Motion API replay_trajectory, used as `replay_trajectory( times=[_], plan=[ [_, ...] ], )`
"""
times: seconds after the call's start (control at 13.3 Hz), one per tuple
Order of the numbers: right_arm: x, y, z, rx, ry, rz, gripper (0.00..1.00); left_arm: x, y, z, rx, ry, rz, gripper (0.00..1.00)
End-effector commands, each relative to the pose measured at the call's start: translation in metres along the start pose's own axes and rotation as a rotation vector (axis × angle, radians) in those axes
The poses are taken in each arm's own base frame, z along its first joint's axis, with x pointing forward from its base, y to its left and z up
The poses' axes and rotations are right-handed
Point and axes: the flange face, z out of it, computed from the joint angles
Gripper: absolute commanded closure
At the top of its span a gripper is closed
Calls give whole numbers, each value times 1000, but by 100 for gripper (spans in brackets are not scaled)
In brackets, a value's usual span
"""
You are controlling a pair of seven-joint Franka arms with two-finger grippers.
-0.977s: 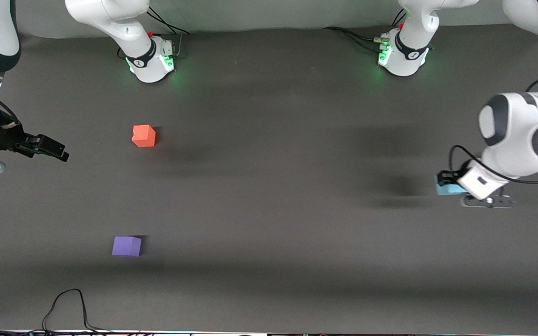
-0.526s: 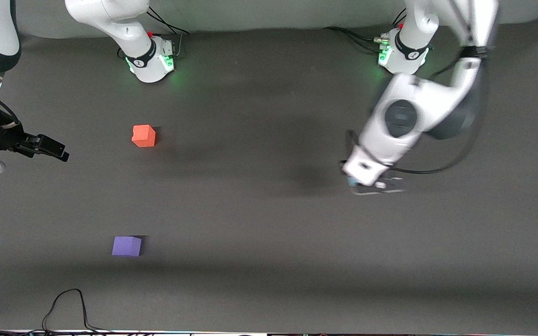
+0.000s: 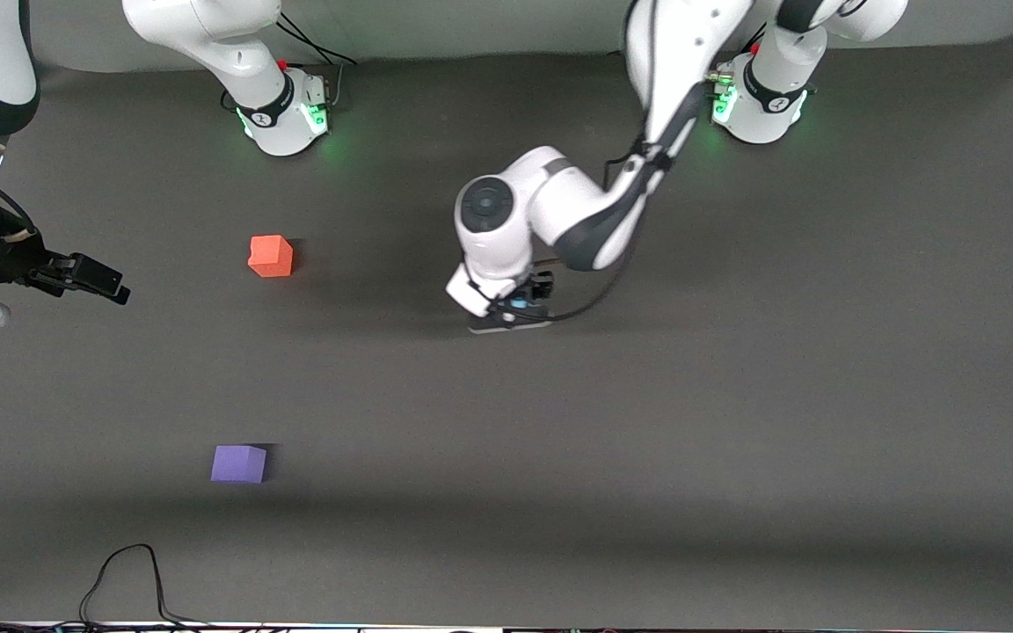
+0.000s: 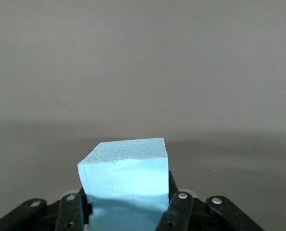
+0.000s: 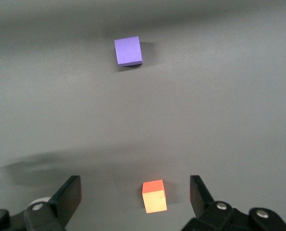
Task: Place blue block between orange and purple blocks
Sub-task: 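Lift the blue cube and carry it toward the table middle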
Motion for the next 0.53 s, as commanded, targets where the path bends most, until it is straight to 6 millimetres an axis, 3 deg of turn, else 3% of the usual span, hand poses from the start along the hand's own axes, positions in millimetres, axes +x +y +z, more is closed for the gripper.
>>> replay_trajectory(
  times=[0.0,0.15,0.38,0.45],
  plan=[
    [1,3,-3,1,-8,-14,0,-2,27,28,-42,65,2,56],
    [1,2,-3,1,-8,-13,0,-8,34,46,-52,77,16,56],
    [1,0,-4,0,-6,-16,0,-6,32,49,-47,75,12,50],
    [0,-3,-5,0,-5,-24,0,-4,30,51,-43,76,12,27]
  ],
)
